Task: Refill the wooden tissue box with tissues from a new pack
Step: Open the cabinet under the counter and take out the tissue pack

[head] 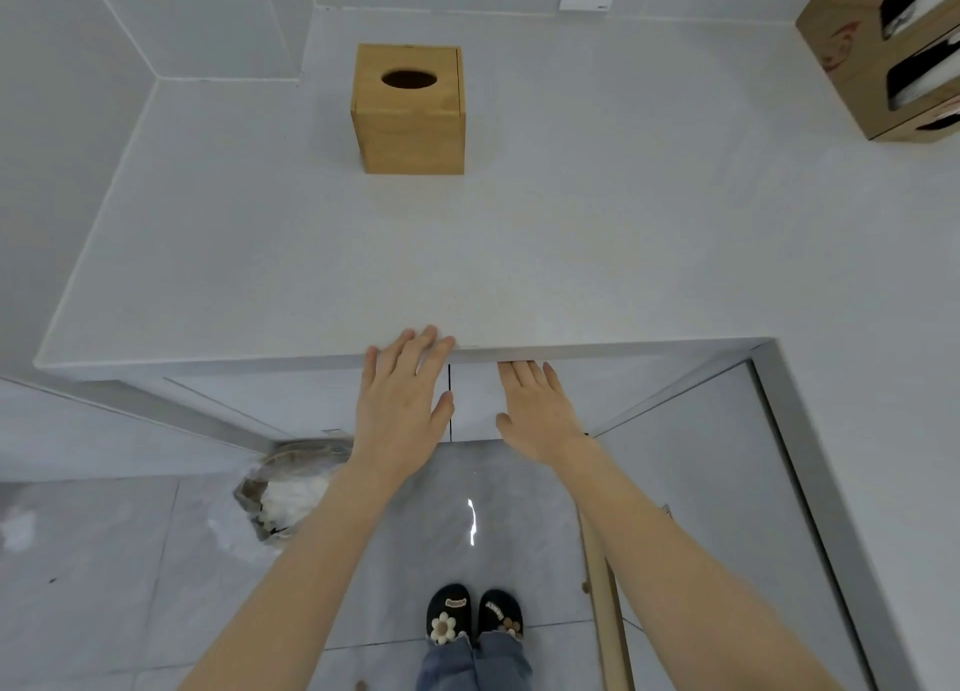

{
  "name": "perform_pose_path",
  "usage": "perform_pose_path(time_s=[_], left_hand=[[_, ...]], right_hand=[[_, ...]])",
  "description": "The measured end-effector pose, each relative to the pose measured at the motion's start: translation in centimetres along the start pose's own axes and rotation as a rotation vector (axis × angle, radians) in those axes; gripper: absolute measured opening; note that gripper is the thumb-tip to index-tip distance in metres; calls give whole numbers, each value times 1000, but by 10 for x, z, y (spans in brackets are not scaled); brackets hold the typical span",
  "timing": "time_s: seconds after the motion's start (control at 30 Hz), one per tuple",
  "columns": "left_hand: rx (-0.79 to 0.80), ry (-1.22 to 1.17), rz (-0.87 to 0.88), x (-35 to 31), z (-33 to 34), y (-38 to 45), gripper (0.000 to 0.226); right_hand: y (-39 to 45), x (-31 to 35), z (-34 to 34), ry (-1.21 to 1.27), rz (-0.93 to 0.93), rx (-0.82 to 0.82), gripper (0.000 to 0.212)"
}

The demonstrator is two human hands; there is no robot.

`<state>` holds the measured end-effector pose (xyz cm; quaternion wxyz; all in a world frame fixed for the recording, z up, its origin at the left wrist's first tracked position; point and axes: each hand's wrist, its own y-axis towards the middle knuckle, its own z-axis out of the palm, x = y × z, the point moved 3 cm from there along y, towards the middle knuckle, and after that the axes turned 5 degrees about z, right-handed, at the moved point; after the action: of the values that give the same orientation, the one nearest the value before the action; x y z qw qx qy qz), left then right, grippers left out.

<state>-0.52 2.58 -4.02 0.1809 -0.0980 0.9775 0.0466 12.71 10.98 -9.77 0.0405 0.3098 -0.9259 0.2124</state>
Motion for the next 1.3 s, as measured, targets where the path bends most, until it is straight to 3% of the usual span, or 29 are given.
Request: perform_pose_path(time_s=[0.33,0.63,1.3], left_hand=[[15,43,8,-5,1,-3,61],[15,36,-11,-4,9,-5,62],[37,88,20,1,13,-7,63]], right_hand=[[-16,-5,7,-53,-52,-1,67],[-41,-9,21,132,-64,-64,59],[-84,-23,38,196,-14,-122,44]])
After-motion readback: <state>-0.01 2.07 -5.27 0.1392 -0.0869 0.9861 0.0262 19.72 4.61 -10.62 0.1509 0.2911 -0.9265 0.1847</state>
